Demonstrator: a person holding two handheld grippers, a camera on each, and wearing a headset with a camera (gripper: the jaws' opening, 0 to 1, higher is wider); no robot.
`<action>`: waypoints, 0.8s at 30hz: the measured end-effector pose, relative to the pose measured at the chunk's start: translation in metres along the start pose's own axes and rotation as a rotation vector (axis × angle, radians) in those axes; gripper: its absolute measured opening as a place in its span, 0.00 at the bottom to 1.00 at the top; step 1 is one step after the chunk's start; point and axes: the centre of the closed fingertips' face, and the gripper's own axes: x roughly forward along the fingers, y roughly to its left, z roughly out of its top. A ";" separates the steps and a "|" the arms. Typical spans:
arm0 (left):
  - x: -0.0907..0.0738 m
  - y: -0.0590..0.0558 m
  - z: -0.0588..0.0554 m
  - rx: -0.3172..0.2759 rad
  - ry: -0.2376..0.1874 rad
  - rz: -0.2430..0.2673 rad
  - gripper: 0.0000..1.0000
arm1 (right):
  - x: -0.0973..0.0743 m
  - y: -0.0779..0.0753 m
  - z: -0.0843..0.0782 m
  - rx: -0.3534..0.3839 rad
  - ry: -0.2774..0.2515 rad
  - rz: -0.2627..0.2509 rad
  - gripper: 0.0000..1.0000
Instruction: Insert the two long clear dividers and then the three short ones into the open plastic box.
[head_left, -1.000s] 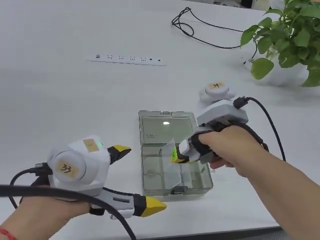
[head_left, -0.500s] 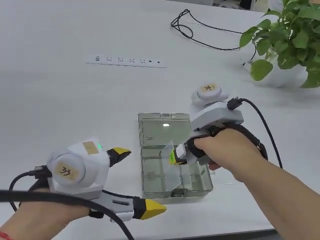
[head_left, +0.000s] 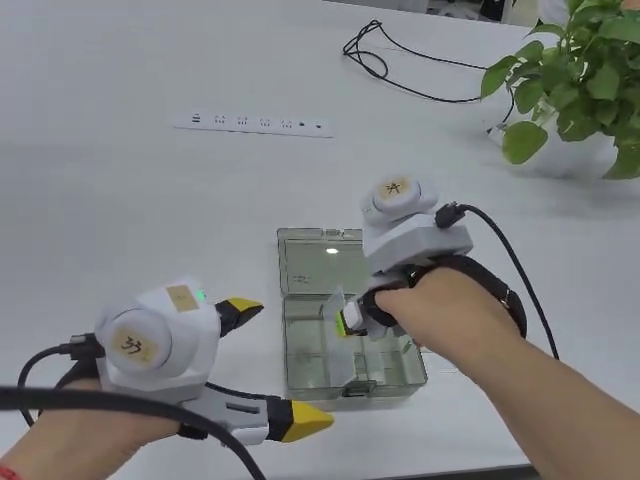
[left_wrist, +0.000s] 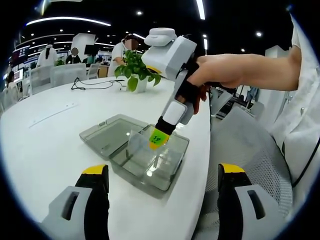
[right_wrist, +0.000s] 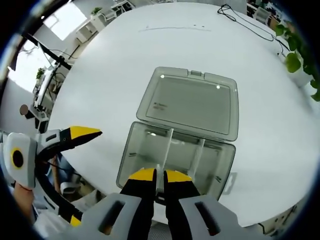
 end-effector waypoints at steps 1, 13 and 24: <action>0.000 0.000 0.000 -0.001 -0.002 -0.001 0.92 | 0.000 0.000 0.000 -0.006 0.000 -0.003 0.07; 0.002 0.001 -0.002 0.007 0.004 0.001 0.94 | 0.005 0.005 0.003 -0.046 -0.012 0.014 0.07; 0.001 0.005 -0.009 0.018 0.021 0.012 0.99 | 0.019 0.006 0.000 -0.047 -0.023 0.068 0.09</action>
